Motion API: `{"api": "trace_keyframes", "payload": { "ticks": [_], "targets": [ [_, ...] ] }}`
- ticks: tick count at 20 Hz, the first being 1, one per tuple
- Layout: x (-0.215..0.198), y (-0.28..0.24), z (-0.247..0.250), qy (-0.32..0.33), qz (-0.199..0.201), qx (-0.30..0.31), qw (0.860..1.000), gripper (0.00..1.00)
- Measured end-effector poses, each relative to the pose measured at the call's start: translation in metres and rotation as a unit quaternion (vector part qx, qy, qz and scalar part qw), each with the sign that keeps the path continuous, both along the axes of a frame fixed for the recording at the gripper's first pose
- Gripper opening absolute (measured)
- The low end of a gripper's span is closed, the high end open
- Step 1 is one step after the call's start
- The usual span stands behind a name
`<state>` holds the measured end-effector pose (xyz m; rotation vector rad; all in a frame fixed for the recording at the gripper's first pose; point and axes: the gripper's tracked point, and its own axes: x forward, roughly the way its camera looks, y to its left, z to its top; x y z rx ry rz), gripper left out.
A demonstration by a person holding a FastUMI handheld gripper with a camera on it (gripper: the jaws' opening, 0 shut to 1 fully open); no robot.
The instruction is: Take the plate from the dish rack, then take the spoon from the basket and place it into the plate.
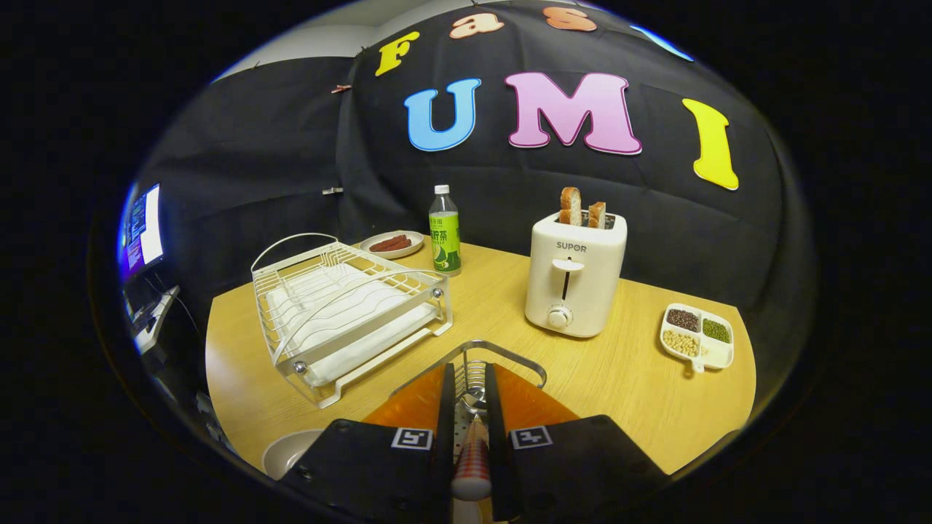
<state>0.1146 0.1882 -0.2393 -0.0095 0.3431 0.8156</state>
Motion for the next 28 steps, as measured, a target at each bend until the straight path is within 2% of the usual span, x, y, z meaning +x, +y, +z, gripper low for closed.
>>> {"api": "trace_keyframes", "payload": {
  "ticks": [3,15,20,23,28],
  "targets": [
    [0.007,-0.006,0.01,0.012,-0.011,0.006,1.0,0.23],
    [0.022,-0.021,0.097,-0.027,-0.031,0.053,0.998,0.23],
    [0.01,-0.024,0.153,-0.044,-0.018,0.087,0.995,0.23],
    [-0.011,-0.025,0.176,-0.047,-0.005,0.103,0.994,0.23],
    [-0.056,-0.028,0.184,-0.037,0.042,0.106,0.993,0.23]
  ]
}}
